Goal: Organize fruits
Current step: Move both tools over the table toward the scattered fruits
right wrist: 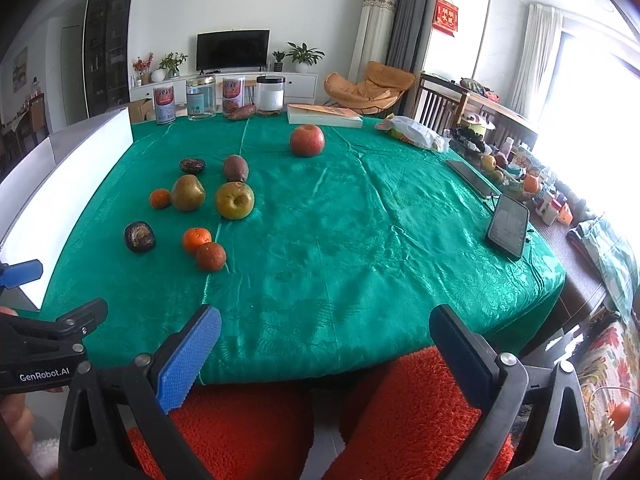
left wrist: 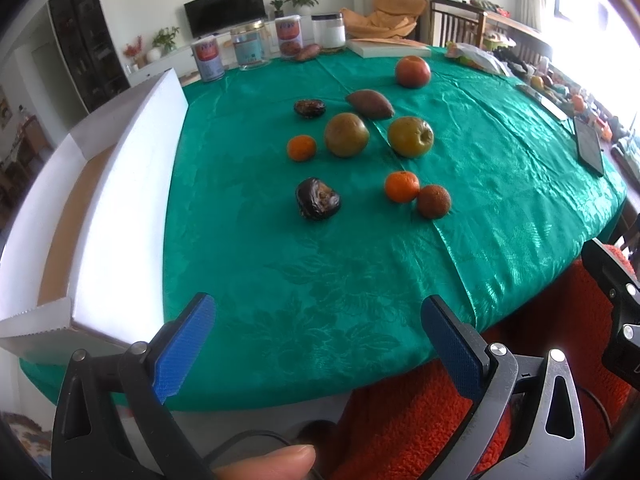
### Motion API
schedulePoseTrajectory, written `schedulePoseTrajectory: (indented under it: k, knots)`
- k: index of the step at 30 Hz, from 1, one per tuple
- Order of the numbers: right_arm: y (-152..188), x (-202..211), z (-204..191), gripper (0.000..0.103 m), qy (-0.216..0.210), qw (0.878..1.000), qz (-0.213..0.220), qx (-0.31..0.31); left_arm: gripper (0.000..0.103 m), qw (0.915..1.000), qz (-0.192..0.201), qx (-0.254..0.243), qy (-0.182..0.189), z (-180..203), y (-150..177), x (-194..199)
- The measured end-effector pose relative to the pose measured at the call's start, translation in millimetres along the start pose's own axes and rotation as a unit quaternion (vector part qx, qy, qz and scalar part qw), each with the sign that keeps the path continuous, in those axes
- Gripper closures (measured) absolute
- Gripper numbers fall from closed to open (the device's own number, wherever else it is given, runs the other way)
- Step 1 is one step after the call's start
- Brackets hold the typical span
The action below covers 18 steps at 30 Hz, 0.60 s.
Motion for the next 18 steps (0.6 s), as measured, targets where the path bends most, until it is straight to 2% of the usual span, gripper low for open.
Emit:
schedulePoseTrajectory:
  k: [18]
  knots:
    - [9.5, -15.9, -1.7, 0.000, -0.008, 0.999, -0.041, -0.003, 0.000, 0.9995, -0.031, 0.007, 0.008, -3.3, 1.7, -26.4]
Point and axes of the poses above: each gripper's, at about its wrist camera, not at the fingertips, and x roughly against the way its jaws point, z to its right, y to its underside, the point moved 4 cm from there along -x, roughly the way its jaws point, and after that the axes turned 3 degrees about -y, right-handed, at the moved point
